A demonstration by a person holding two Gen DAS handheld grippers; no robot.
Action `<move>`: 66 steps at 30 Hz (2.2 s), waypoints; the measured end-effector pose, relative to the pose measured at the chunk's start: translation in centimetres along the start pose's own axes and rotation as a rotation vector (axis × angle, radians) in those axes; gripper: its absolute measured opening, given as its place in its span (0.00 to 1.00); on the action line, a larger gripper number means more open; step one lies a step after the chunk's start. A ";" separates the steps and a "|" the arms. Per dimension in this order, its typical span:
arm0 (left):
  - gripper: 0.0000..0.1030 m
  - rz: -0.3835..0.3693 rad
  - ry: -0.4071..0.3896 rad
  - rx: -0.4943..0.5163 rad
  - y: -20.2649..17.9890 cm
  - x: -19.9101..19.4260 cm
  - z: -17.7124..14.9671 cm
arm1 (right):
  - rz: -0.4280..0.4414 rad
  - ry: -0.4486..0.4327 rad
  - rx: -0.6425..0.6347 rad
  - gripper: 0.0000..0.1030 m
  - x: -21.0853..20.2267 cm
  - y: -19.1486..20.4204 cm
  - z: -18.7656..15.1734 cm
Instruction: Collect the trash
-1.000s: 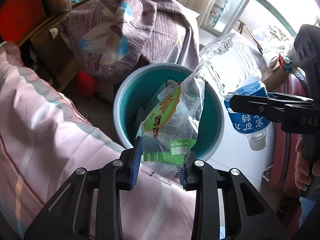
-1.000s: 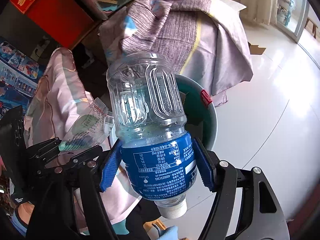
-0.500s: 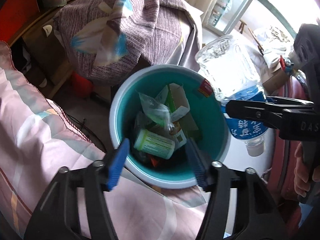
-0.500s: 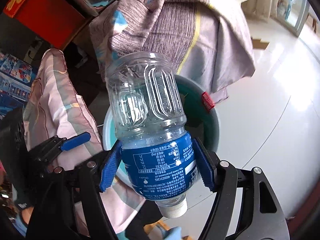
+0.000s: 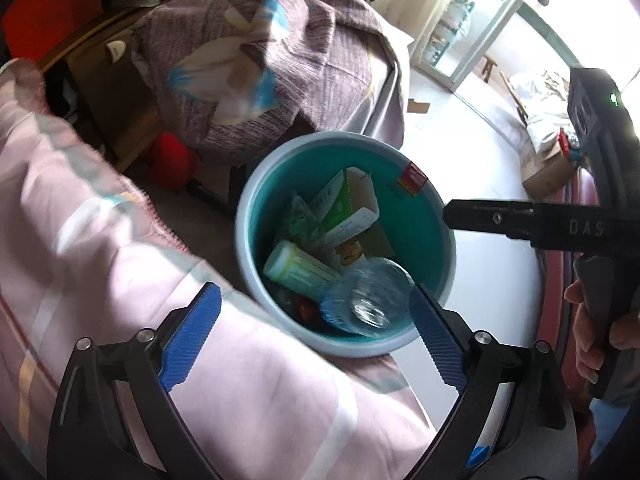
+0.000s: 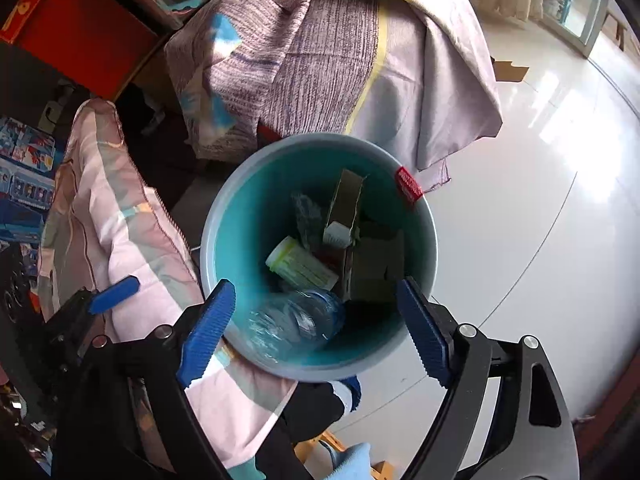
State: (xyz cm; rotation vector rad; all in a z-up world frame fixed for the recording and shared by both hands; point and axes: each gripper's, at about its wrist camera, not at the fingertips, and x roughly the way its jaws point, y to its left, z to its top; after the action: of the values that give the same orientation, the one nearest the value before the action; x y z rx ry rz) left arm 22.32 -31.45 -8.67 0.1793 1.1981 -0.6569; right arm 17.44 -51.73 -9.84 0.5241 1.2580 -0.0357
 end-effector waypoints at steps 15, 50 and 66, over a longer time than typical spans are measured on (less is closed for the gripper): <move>0.96 0.069 -0.120 -0.086 1.5 -8.3 -5.1 | -0.022 -0.050 -0.139 0.93 -4.6 4.9 -6.3; 0.96 0.174 -0.260 -0.231 6.6 -15.6 -11.5 | -0.124 -0.181 -0.291 0.93 -7.8 11.2 -12.8; 0.96 0.194 -0.282 -0.246 7.3 -15.3 -11.9 | -0.127 -0.162 -0.274 0.93 -6.9 10.8 -12.4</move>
State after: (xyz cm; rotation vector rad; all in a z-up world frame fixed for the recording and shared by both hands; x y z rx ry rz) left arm 13.67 -14.26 -0.81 -0.0050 0.9646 -0.3476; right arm 7.43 -39.04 -2.29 0.2000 1.1146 -0.0110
